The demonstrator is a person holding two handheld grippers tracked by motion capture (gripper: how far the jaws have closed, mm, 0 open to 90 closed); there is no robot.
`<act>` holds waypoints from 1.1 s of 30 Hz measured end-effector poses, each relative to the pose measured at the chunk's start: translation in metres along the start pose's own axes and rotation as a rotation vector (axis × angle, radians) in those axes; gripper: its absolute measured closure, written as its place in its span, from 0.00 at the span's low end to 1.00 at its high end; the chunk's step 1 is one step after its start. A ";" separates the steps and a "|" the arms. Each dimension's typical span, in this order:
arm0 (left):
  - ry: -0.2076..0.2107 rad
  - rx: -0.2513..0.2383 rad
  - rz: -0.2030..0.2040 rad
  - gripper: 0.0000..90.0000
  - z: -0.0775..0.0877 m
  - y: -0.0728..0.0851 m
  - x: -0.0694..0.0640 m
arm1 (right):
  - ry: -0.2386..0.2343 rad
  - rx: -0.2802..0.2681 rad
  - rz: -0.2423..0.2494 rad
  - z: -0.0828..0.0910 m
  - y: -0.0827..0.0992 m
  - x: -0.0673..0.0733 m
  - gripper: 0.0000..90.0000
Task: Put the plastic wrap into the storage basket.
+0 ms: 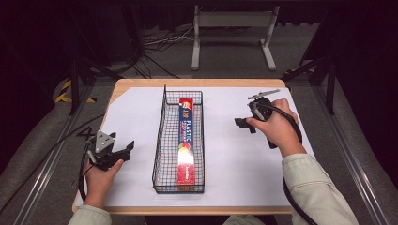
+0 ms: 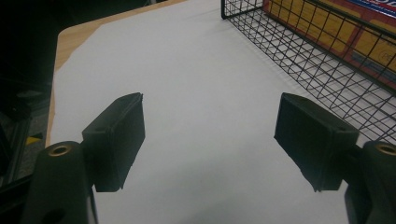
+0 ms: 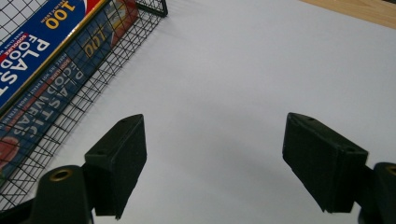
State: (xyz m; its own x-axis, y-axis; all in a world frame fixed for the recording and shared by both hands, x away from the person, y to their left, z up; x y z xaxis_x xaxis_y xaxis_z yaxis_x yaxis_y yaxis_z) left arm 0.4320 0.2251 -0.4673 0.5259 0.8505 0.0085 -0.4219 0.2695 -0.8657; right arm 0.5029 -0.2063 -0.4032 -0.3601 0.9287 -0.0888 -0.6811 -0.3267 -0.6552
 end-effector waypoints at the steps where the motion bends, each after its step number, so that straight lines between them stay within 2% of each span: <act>1: 0.002 0.003 0.000 0.27 0.000 0.000 -0.001 | -0.007 -0.006 -0.004 0.000 0.002 -0.002 0.25; 6: 0.001 0.011 -0.005 0.27 -0.002 0.003 0.001 | -0.023 -0.066 0.035 -0.002 0.011 -0.009 0.24; 9: 0.000 0.018 -0.011 0.27 -0.003 0.005 0.003 | -0.031 -0.097 0.042 -0.005 0.018 -0.014 0.24; 14: 0.009 0.012 -0.019 0.27 -0.003 0.004 0.001 | -0.015 -0.170 0.055 -0.004 0.027 -0.026 0.21; 22: 0.037 0.010 -0.021 0.26 -0.001 0.007 0.000 | -0.017 -0.226 0.079 -0.007 0.043 -0.030 0.19; 25: 0.043 0.004 -0.019 0.26 0.001 0.007 0.002 | 0.007 -0.246 0.090 -0.010 0.051 -0.036 0.18; 29: 0.050 0.006 -0.018 0.26 0.001 0.008 0.000 | -0.023 -0.275 0.068 -0.013 0.064 -0.042 0.18; 33: 0.060 0.010 -0.009 0.26 0.000 0.013 -0.002 | -0.020 -0.290 0.062 -0.018 0.078 -0.049 0.18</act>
State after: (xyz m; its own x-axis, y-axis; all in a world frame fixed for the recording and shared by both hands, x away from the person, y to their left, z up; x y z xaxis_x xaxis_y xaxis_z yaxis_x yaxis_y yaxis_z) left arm 0.4258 0.2267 -0.4786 0.5728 0.8196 -0.0134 -0.4236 0.2819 -0.8609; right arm 0.4791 -0.2737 -0.4634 -0.4093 0.9041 -0.1225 -0.4480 -0.3161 -0.8363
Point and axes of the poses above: each handheld gripper's, and its own axes: z roughly backward along the jaws, y roughly out of its underside, x roughly to its left, the point moved 8 cm from there along -z, roughly forward along the jaws, and after that the axes turned 8 degrees about y, right-handed, at the moved point
